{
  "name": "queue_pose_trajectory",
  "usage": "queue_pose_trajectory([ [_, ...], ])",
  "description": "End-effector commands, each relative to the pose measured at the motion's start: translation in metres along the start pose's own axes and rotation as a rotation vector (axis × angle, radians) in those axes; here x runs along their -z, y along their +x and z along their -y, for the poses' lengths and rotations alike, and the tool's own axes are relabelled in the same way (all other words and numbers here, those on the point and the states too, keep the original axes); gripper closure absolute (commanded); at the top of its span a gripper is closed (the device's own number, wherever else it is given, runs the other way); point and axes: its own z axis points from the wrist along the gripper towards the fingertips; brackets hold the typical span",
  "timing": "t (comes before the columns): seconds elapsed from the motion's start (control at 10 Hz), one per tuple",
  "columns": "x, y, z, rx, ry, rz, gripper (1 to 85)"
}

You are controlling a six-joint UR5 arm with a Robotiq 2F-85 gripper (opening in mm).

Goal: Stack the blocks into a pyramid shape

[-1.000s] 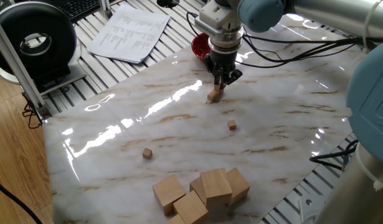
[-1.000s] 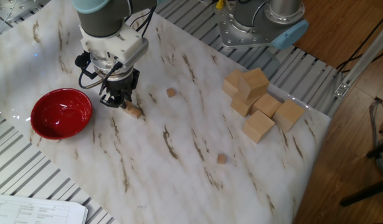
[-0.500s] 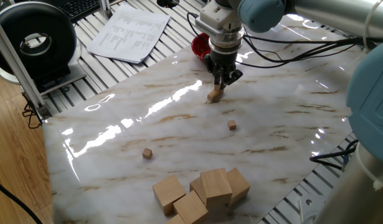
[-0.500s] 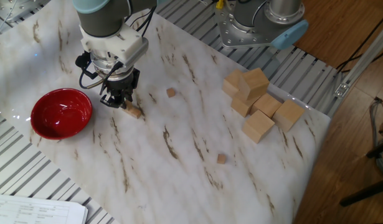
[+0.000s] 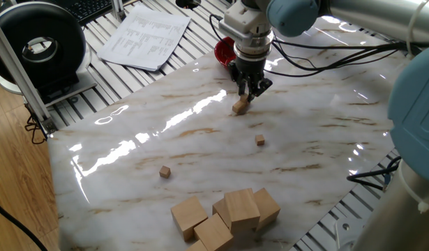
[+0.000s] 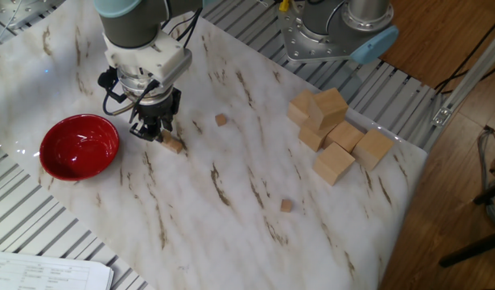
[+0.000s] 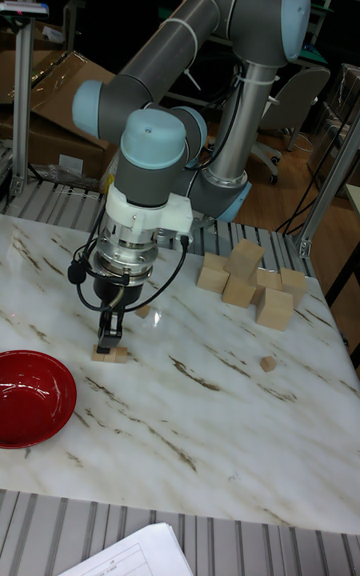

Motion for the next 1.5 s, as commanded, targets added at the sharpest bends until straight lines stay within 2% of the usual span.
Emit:
queue_pose_trajectory([
  [0.0,0.001,-0.002,0.000,-0.004,0.002,0.013,47.7],
  [0.4,0.006,0.005,0.001,0.014,0.002,0.003,39.3],
  [0.6,0.011,0.008,-0.003,-0.030,-0.008,-0.012,39.7],
  [0.8,0.015,0.007,-0.008,-0.075,-0.018,-0.001,40.3],
  [0.9,0.020,0.010,-0.011,-0.105,-0.024,-0.002,40.3],
  [1.1,0.029,0.013,-0.018,-0.215,-0.030,-0.031,40.3],
  [1.4,0.039,0.003,-0.034,-0.422,-0.054,-0.014,41.0],
])
